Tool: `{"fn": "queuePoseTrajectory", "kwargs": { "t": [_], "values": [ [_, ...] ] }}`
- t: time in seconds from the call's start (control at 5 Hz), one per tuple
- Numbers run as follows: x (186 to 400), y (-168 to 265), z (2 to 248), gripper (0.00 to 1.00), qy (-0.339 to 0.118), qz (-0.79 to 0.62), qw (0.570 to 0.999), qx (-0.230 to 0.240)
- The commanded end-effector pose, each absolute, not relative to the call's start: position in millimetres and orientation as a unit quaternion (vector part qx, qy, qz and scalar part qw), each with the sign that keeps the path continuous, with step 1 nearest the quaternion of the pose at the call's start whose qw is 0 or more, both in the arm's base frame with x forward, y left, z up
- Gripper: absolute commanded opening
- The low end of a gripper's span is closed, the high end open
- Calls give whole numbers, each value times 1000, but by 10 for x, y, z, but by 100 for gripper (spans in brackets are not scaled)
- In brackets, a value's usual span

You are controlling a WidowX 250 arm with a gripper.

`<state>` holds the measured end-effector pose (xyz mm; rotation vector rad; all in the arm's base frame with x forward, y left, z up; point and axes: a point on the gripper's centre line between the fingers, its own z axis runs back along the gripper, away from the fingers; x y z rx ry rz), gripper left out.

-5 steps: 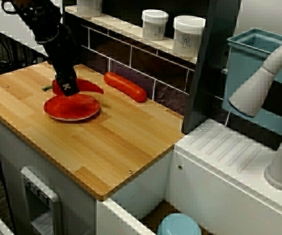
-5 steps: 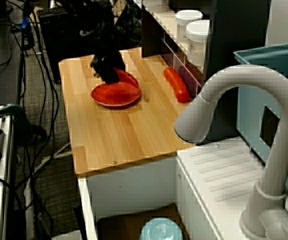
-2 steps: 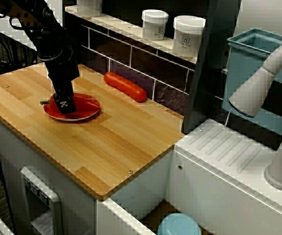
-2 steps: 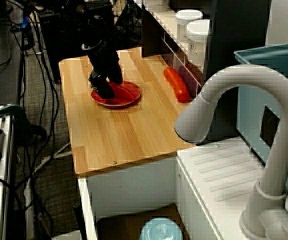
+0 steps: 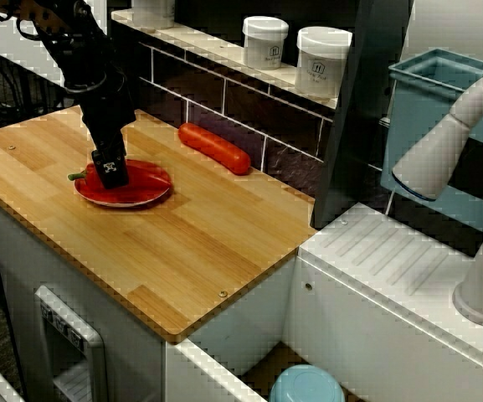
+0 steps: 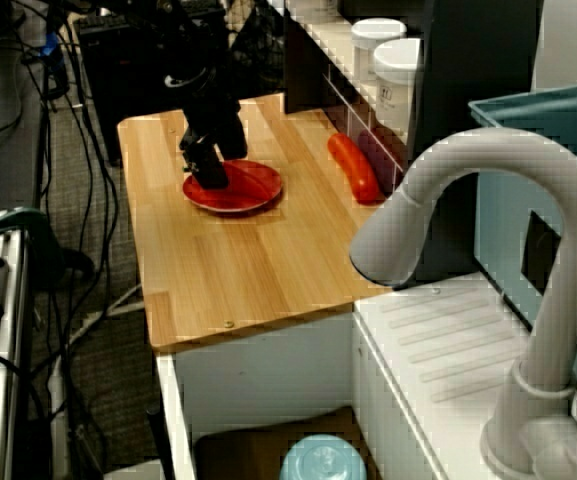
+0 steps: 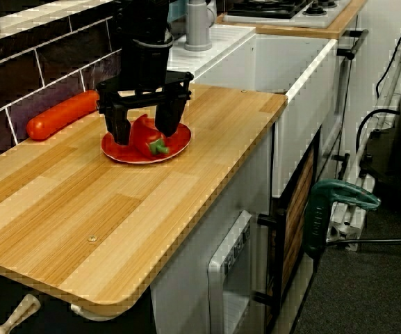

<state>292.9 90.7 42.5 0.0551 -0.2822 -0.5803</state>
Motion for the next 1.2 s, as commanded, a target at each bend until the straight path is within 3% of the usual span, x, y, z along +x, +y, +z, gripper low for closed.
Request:
{"fn": "queuePoseTrajectory", "kwargs": {
  "t": [0.0, 0.6, 0.8, 1.0],
  "values": [
    [2985, 981, 578, 100, -159, -279, 946, 41],
    [2928, 890, 323, 100, -146, -287, 945, 55],
    [2893, 881, 313, 0, -150, -286, 945, 55],
    [2897, 900, 386, 0, -154, -284, 945, 50]
  ]
}}
